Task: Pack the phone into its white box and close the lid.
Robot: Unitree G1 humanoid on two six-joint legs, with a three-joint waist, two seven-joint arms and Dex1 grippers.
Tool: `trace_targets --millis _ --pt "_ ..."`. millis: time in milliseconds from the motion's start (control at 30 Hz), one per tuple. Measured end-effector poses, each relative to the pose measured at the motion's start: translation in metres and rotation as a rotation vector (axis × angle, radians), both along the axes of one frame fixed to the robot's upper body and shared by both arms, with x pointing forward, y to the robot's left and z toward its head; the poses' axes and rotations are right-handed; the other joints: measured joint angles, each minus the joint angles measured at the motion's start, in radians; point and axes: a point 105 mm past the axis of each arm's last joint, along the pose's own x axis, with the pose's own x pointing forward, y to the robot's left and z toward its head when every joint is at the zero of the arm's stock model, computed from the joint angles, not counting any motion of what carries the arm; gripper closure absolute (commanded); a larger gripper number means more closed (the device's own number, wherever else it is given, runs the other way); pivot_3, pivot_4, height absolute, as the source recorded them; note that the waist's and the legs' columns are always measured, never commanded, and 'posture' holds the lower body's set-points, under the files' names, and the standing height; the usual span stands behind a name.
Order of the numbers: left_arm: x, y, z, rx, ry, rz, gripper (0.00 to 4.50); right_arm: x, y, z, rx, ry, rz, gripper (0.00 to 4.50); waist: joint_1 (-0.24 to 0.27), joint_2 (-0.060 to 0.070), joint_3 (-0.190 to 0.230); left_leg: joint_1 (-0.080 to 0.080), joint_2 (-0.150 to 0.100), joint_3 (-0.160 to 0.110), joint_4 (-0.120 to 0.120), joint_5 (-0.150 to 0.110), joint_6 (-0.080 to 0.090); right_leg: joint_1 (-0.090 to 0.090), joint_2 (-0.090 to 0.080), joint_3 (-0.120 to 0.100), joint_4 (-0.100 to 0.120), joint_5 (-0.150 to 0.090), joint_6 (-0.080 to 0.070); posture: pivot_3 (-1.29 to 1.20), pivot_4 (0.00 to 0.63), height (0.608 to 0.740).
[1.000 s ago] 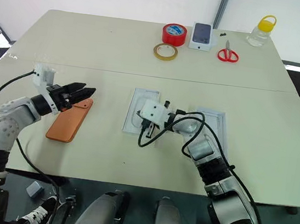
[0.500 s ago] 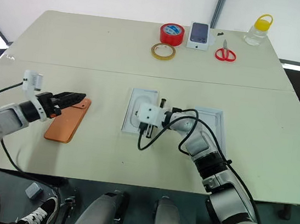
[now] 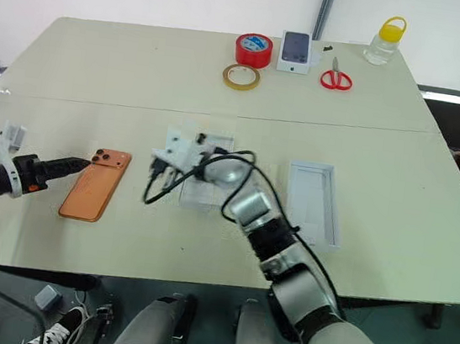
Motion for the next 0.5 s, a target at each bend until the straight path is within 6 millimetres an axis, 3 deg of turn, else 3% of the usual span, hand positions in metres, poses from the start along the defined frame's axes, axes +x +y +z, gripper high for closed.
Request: trace_targets --millis 200,367,500 --pt "-0.006 0.001 -0.006 0.042 0.05 -0.069 1.23 -0.018 0.027 -0.024 -0.081 0.081 0.071 4.4 0.0 -0.001 -0.001 0.0 0.0 0.0 0.0 -0.001 0.002 -0.001 0.0 0.0 0.0 0.0 0.0 0.0 0.15 0.74" --pt "-0.008 -0.009 -0.01 0.027 0.07 -0.128 1.23 -0.024 0.025 -0.057 -0.216 0.166 0.073 4.4 -0.001 0.0 -0.001 0.001 0.0 0.0 0.0 -0.002 0.004 -0.001 0.0 0.0 0.0 0.0 0.0 0.0 0.15 0.74" --pt "-0.007 -0.015 -0.016 0.037 0.083 -0.146 1.23 -0.024 0.027 -0.061 -0.276 0.137 0.075 4.4 0.0 0.008 -0.007 0.006 -0.001 0.0 -0.001 -0.003 0.005 0.004 0.0 0.0 0.0 0.0 0.0 0.0 0.15 0.74"
